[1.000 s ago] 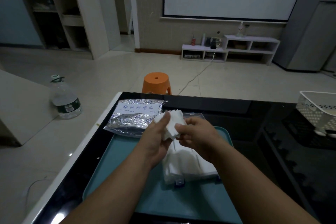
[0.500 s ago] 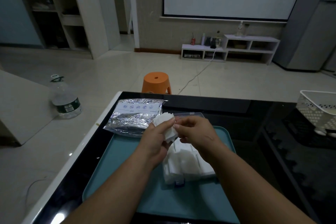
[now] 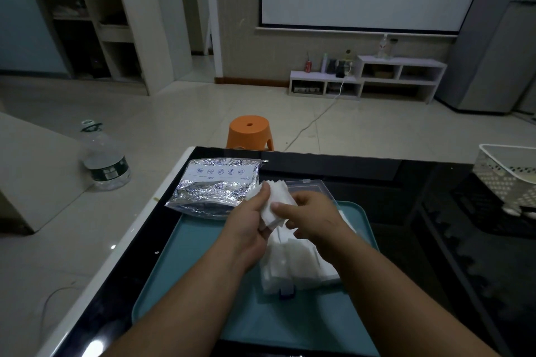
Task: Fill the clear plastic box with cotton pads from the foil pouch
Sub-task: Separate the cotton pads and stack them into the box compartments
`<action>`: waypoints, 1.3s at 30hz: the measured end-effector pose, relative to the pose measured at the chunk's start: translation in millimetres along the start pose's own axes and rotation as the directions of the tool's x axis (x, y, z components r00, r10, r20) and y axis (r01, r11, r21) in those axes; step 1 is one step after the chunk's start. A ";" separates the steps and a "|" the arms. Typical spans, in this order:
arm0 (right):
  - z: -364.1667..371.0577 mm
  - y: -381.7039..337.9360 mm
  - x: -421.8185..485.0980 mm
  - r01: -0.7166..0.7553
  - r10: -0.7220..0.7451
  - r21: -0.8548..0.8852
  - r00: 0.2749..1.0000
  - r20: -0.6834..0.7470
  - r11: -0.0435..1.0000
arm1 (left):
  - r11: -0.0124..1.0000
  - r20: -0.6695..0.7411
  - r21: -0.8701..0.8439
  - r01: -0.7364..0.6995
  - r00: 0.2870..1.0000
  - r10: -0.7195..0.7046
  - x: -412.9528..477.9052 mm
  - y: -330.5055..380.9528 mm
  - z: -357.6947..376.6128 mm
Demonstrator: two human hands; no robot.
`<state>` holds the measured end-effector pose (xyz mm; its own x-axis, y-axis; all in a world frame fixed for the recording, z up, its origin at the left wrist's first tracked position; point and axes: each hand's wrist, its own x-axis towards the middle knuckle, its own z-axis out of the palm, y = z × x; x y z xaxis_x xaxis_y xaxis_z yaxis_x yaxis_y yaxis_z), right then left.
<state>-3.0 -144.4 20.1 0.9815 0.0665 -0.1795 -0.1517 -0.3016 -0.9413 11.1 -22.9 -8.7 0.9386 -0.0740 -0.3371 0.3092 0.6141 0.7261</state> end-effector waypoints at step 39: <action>-13.9 10.8 9.7 0.281 -0.226 -0.439 0.958 0.175 0.854 | 0.985 0.238 0.104 0.141 0.958 -0.162 0.5 -1.7 -8.2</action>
<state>6.5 -160.3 12.1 0.9546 0.2978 -0.0097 0.1973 -0.6560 -0.7285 9.8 -17.6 -15.0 0.8852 -0.3572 -0.2981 0.4525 0.5123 0.7299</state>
